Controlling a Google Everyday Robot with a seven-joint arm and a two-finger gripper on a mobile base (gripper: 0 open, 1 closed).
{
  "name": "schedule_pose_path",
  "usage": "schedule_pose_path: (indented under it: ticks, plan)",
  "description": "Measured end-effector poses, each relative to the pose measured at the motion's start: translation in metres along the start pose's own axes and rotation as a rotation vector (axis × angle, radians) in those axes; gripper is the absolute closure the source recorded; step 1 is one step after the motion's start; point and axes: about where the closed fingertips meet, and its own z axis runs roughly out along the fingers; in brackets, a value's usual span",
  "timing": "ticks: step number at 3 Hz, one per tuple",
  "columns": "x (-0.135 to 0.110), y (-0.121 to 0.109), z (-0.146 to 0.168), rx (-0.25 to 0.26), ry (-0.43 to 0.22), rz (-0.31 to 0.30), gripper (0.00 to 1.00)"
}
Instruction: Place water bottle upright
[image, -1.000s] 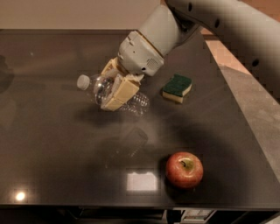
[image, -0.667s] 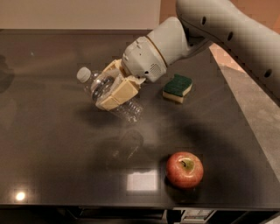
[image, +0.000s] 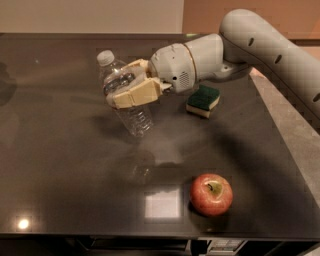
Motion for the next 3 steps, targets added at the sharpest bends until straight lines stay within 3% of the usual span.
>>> schedule_pose_path:
  ticks: [2,3]
  plan:
    - [0.011,-0.010,-0.008,0.047,-0.205,0.041,1.00]
    - [0.020,-0.013,-0.011,0.060,-0.280,0.032,1.00]
